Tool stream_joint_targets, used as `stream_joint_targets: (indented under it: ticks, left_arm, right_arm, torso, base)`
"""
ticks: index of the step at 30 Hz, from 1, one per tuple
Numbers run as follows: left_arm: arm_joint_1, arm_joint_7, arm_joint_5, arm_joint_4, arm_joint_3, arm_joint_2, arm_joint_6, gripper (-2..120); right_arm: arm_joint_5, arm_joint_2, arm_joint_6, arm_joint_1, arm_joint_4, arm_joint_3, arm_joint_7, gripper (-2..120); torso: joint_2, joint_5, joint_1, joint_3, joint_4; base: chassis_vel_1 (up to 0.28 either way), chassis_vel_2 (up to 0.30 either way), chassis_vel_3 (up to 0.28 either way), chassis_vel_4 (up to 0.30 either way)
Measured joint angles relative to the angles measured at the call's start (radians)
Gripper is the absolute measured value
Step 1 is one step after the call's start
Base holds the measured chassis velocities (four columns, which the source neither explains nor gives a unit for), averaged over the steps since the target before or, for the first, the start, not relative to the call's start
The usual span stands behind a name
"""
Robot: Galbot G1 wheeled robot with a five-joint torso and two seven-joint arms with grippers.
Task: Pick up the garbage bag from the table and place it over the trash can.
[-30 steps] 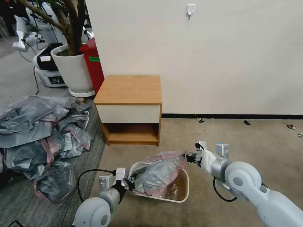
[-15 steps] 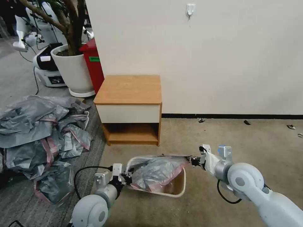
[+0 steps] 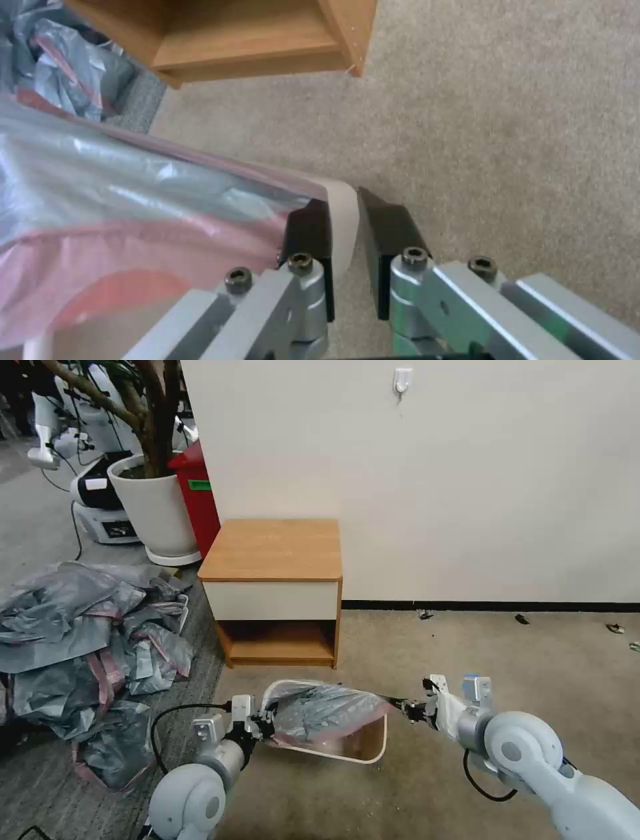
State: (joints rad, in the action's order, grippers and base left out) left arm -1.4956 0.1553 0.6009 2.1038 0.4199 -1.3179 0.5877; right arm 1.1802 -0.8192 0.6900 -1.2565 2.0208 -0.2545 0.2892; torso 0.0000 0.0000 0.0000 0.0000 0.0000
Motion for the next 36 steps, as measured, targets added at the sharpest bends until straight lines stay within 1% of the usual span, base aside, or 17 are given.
stream_joint_targets:
  ticks: [7, 16, 22, 23, 24, 25, 26, 27, 28, 29, 30, 33, 34, 35, 36]
  left_arm:
    - [0.01, 0.001, -0.005, -0.007, 0.013, -0.002, -0.003, 2]
    - [0.023, 0.005, -0.002, -0.005, 0.056, 0.0, -0.01, 2]
    - [0.022, 0.005, -0.001, -0.004, 0.06, 0.001, -0.011, 2]
    - [0.022, 0.005, -0.001, -0.004, 0.063, 0.0, -0.012, 2]
    - [0.021, 0.005, -0.001, -0.006, 0.068, -0.001, -0.017, 2]
    - [0.021, 0.005, -0.001, -0.009, 0.072, -0.001, -0.019, 2]
    - [0.021, 0.005, -0.001, -0.009, 0.072, -0.001, -0.019, 2]
    - [0.021, 0.005, -0.001, -0.012, 0.075, -0.002, -0.021, 2]
    - [0.023, 0.006, -0.001, -0.017, 0.081, -0.004, -0.024, 2]
    - [0.025, 0.006, -0.001, -0.02, 0.086, -0.007, -0.027, 2]
    - [0.025, 0.006, -0.001, -0.02, 0.086, -0.007, -0.027, 2]
    - [0.029, 0.006, -0.001, -0.026, 0.099, -0.012, -0.03, 2]
    - [0.029, 0.006, -0.001, -0.026, 0.099, -0.012, -0.03, 2]
    - [0.031, 0.007, -0.001, -0.027, 0.102, -0.013, -0.031, 2]
    - [0.033, 0.007, -0.001, -0.028, 0.104, -0.015, -0.031, 2]
  right_arm:
    - [-0.028, 0.005, -0.001, -0.014, 0.006, -0.007, -0.022, 13]
    - [-0.113, -0.001, -0.019, -0.049, 0.005, -0.009, -0.06, 11]
    - [-0.113, -0.006, -0.043, -0.036, 0.006, -0.019, -0.057, 13]
    - [-0.095, -0.008, -0.065, -0.022, 0.012, -0.03, -0.041, 13]
    - [-0.051, -0.01, -0.085, -0.009, 0.029, -0.049, -0.02, 17]
    - [0.021, -0.015, -0.093, 0.004, 0.054, -0.074, 0.007, 19]
    - [0.021, -0.015, -0.093, 0.004, 0.054, -0.074, 0.007, 19]
    - [0.091, -0.02, -0.095, 0.012, 0.082, -0.096, 0.04, 22]
    - [0.185, -0.031, -0.095, 0.015, 0.124, -0.128, 0.074, 28]
    - [0.252, -0.042, -0.09, 0.009, 0.155, -0.149, 0.093, 32]
    - [0.252, -0.042, -0.09, 0.009, 0.155, -0.149, 0.093, 32]
    - [0.408, -0.079, -0.065, -0.039, 0.234, -0.169, 0.155, 45]
    - [0.408, -0.079, -0.065, -0.039, 0.234, -0.169, 0.155, 45]
    - [0.436, -0.094, -0.057, -0.056, 0.254, -0.161, 0.174, 50]
    - [0.46, -0.115, -0.047, -0.072, 0.272, -0.141, 0.198, 51]
  torso:
    - [0.0, 0.0, 0.0, 0.0, 0.0]
    - [0.0, 0.0, 0.0, 0.0, 0.0]
    - [0.0, 0.0, 0.0, 0.0, -0.0001]
    - [0.0, 0.0, 0.0, 0.0, 0.0]
    - [0.0, 0.0, 0.0, 0.0, 0.0001]
    - [0.0, 0.0001, 0.0, 0.0, 0.0001]
    - [0.0, 0.0001, 0.0, 0.0, 0.0001]
    - [0.0, 0.0, 0.0, 0.0, 0.0001]
    - [0.0, -0.0003, 0.0, 0.0, 0.0003]
    - [0.0, -0.0002, 0.0, 0.0, 0.0003]
    - [0.0, -0.0002, 0.0, 0.0, 0.0003]
    - [0.0, -0.0001, 0.0, 0.0, 0.0001]
    - [0.0, -0.0001, 0.0, 0.0, 0.0001]
    - [0.0, -0.0003, 0.0, 0.0, -0.0001]
    - [0.0, -0.0002, 0.0, 0.0, -0.0001]
  base:
    - [0.0, 0.0, 0.0, 0.0]
    - [0.0, 0.0, 0.0, 0.0]
    - [0.0, 0.0, 0.0, 0.0]
    - [0.0, 0.0, 0.0, 0.0]
    - [0.0, 0.0, 0.0, 0.0]
    - [0.0, 0.0, 0.0, 0.0]
    - [0.0, 0.0, 0.0, 0.0]
    - [0.0, 0.0, 0.0, 0.0]
    - [0.0, 0.0, 0.0, 0.0]
    - [0.0, 0.0, 0.0, 0.0]
    - [0.0, 0.0, 0.0, 0.0]
    - [0.0, 0.0, 0.0, 0.0]
    - [0.0, 0.0, 0.0, 0.0]
    - [0.0, 0.0, 0.0, 0.0]
    - [0.0, 0.0, 0.0, 0.0]
